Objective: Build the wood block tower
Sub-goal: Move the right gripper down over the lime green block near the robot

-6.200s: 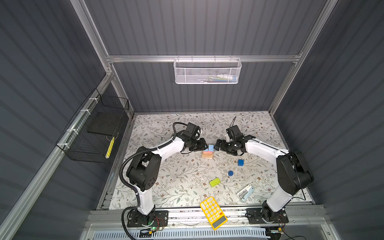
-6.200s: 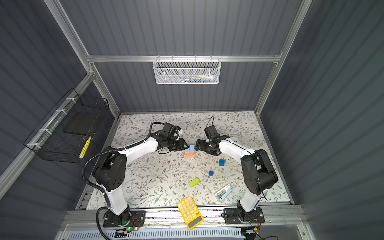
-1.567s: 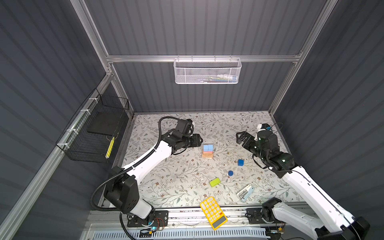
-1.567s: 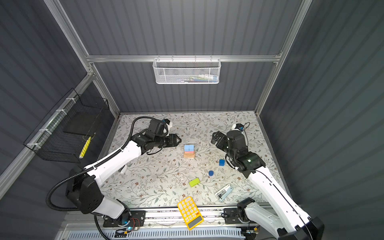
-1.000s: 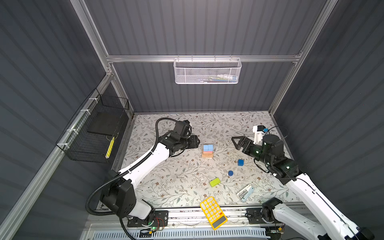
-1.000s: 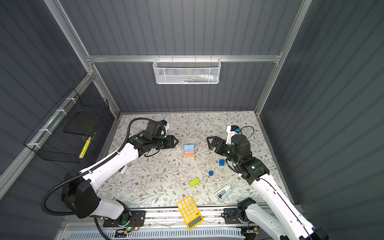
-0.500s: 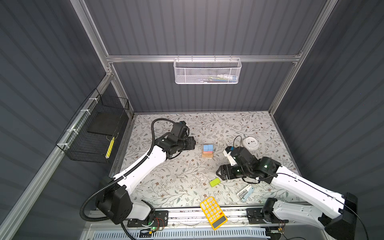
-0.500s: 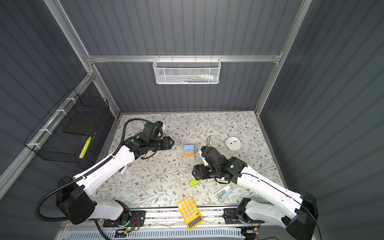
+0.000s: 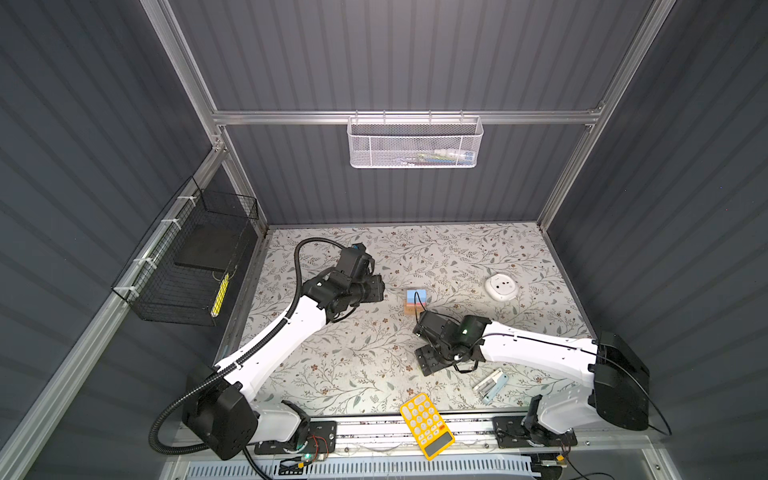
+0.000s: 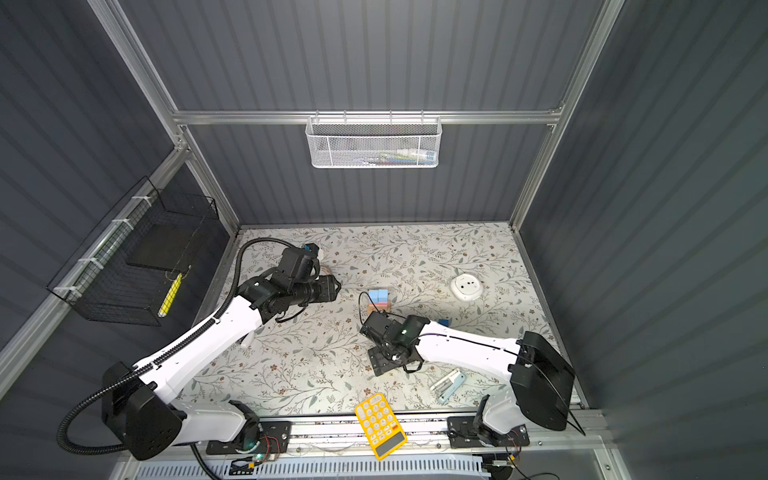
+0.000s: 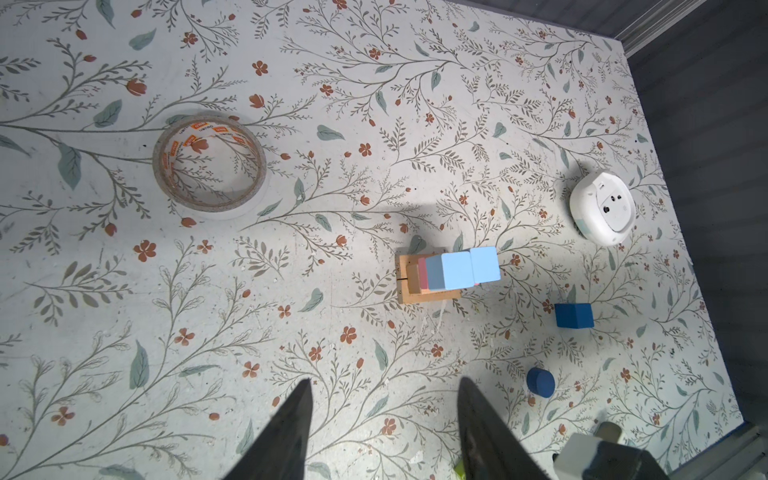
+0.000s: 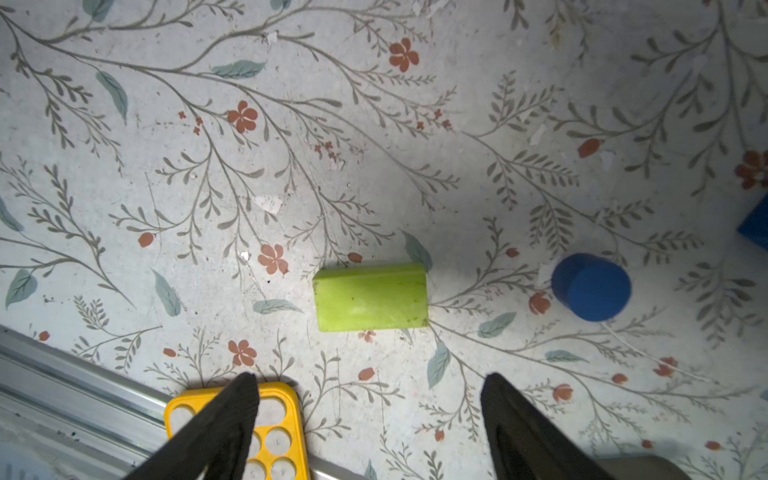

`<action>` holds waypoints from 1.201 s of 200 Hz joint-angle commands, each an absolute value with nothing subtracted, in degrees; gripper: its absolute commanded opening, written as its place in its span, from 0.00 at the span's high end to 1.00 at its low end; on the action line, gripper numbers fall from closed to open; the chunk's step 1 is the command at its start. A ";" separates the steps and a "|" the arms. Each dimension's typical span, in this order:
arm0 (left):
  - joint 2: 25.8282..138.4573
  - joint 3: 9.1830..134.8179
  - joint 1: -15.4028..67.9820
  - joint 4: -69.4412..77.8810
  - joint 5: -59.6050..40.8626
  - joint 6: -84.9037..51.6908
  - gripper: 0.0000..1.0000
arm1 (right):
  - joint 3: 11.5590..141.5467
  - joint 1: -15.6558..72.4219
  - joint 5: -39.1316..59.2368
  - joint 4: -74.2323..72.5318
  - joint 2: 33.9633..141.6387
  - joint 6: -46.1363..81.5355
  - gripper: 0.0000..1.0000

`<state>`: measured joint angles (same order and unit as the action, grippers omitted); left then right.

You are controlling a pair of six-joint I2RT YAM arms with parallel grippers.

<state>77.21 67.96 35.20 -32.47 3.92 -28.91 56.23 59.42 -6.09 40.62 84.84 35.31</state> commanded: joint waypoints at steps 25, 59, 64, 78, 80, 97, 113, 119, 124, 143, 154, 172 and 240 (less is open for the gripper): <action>75.41 67.90 35.07 -34.54 5.25 -27.60 0.44 | 56.43 59.77 -8.00 38.91 87.68 34.09 0.12; 75.76 68.21 35.01 -34.96 5.53 -27.42 0.44 | 55.42 60.03 -7.08 37.35 89.31 33.84 0.11; 75.76 68.20 35.00 -34.98 5.58 -27.42 0.44 | 55.26 60.03 -7.03 37.21 89.50 33.88 0.10; 75.85 68.33 34.99 -35.07 5.60 -27.42 0.44 | 54.77 60.09 -7.04 36.66 90.11 33.71 0.10; 75.83 68.35 34.98 -35.15 5.62 -27.42 0.44 | 54.69 60.11 -7.05 36.57 90.18 33.70 0.10; 75.75 68.31 34.98 -35.24 5.78 -27.36 0.44 | 54.33 60.20 -7.03 36.13 90.85 33.44 0.10; 75.76 68.25 34.98 -35.33 5.89 -27.34 0.44 | 54.01 60.19 -7.24 35.80 91.39 33.25 0.10; 75.76 68.23 34.98 -35.38 5.88 -27.34 0.44 | 53.84 60.19 -7.42 35.60 91.64 33.22 0.11; 75.76 68.20 34.98 -35.42 5.96 -27.36 0.44 | 53.75 60.18 -7.34 35.38 91.80 33.14 0.11; 75.85 68.19 34.98 -35.48 5.97 -27.41 0.44 | 53.54 60.21 -7.30 34.82 92.85 32.96 0.12; 75.94 68.20 34.98 -35.51 5.97 -27.41 0.44 | 53.61 60.20 -6.95 34.63 93.33 32.82 0.13; 76.07 68.21 34.98 -35.51 6.06 -27.36 0.44 | 53.36 60.16 -6.84 34.41 93.81 32.61 0.15; 76.73 68.11 34.98 -35.25 5.67 -27.51 0.44 | 53.23 60.21 -7.04 34.35 95.25 32.61 0.24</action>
